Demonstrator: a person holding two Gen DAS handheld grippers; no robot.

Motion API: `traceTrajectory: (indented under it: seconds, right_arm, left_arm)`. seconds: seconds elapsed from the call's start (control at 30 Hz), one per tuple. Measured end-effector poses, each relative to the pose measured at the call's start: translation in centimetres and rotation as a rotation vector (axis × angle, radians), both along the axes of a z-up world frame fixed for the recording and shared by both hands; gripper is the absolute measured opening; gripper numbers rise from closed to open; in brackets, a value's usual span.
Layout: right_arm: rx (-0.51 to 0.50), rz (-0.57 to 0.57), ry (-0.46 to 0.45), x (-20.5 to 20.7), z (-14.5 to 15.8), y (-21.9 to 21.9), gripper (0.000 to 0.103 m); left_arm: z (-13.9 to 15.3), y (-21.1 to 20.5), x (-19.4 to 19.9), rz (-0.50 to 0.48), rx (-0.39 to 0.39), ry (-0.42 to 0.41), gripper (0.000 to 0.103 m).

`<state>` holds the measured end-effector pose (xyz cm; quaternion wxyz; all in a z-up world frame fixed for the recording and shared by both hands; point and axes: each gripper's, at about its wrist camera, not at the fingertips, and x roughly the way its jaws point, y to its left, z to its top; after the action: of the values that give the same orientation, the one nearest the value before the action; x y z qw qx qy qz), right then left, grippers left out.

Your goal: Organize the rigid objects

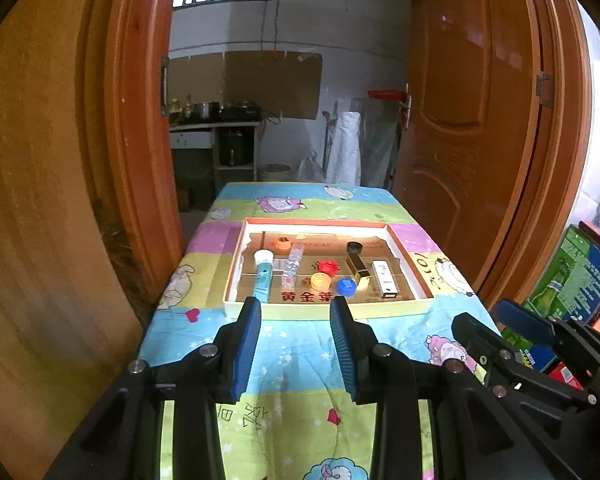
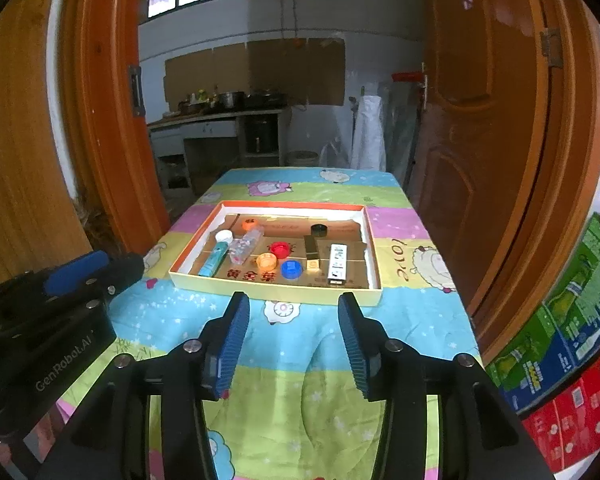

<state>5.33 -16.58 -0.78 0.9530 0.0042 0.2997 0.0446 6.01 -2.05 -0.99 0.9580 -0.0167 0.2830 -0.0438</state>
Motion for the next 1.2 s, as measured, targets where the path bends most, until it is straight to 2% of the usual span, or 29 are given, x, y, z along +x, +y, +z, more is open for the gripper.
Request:
traceTrajectory:
  seconds: [0.13,0.17,0.2,0.27,0.63,1.2]
  right_arm:
    - [-0.017,-0.022,-0.007,-1.1,0.2,-0.1,0.05]
    - [-0.017,-0.027,-0.007,-1.3,0.2,-0.2,0.054]
    - [-0.017,-0.033,-0.006,-1.4,0.2,-0.2,0.062]
    - [-0.015,-0.048,-0.006,-1.8,0.2,-0.4,0.065]
    - [-0.027,-0.086,-0.009,-2.8,0.7,-0.5,0.066]
    - [-0.018,-0.094,-0.04,-3.9,1.4,-0.6,0.066]
  left_arm:
    - [0.2,-0.4,-1.0,0.023,0.019,-0.013,0.036]
    - [0.3,-0.4,-1.1,0.025,0.016,-0.009,0.036]
    - [0.3,-0.4,-1.2,0.024,0.012,-0.006,0.036]
    - [0.3,-0.3,-1.4,0.013,-0.001,0.001,0.036]
    - [0.4,-0.9,-2.4,0.011,0.036,-0.002,0.036]
    - [0.1,-1.0,-2.8,0.009,0.051,0.015,0.036]
